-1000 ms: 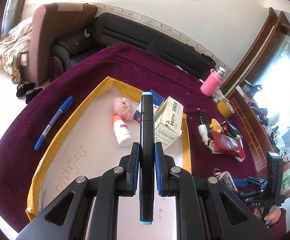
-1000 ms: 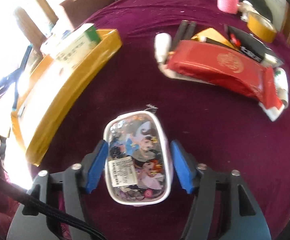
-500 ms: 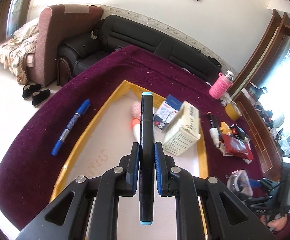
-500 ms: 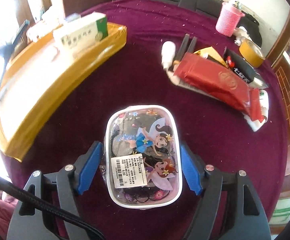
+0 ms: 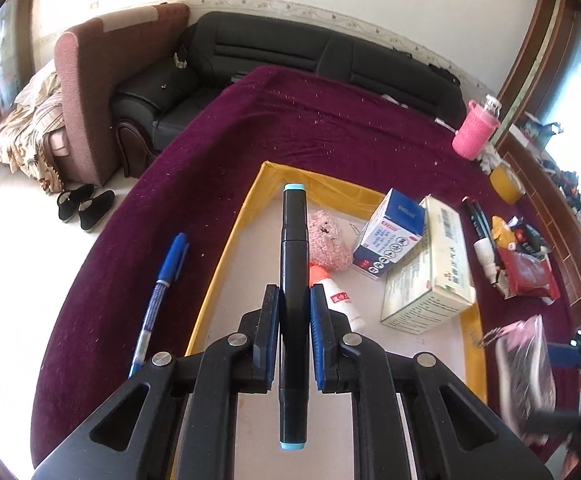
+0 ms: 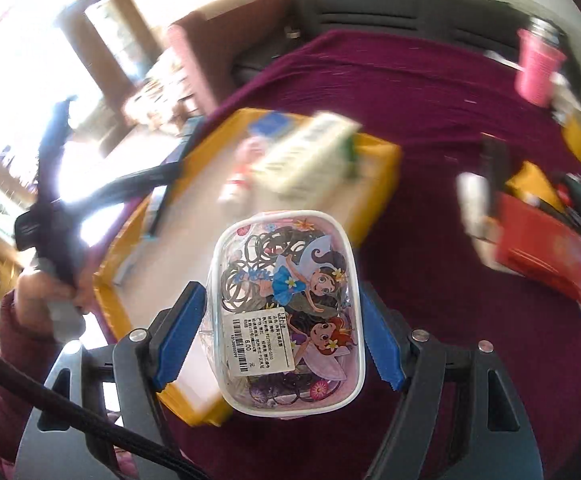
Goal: Organize objects
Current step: 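Carry the marker and pouch into the tray and open both tools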
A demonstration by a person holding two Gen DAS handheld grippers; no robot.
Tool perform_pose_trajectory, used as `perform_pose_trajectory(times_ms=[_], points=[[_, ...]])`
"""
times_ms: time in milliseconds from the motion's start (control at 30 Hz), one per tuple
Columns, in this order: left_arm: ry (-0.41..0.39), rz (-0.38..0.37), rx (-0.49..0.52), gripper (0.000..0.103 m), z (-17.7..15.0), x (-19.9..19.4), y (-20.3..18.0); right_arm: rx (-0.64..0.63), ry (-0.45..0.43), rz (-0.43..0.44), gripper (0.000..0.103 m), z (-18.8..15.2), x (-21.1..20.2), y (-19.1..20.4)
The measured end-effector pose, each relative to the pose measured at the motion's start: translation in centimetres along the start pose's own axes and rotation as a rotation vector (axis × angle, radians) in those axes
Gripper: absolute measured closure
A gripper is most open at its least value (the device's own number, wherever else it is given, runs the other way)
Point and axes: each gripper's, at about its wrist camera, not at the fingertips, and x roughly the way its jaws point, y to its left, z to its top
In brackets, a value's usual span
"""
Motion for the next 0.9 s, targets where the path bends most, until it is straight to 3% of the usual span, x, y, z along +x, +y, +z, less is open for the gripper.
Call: perform_pose_trajectory(times_ms=[100,233,533,900], points=[[0.06,-0.007,0.003,0.091,0.7,2.2,0.1,-0.017,0.04,0.054,0.027,1.0,2.6,2.1],[0.103,0.0,0.003,0.091,1.4,4.4,0.2,-0.044,0.101,0.064,0.027,1.9,6.4,4.3],[0.116,-0.005,0.018,0.091,2.1,6.0,0.1,-0.033,0.123,-0.045,0.027,2.6,10.5,4.7],[0.097,-0.045,-0.041,0.091,2.5,5.5,0.7,-0.065,0.086,-0.146,0.027,2.6,11.5,5.0]])
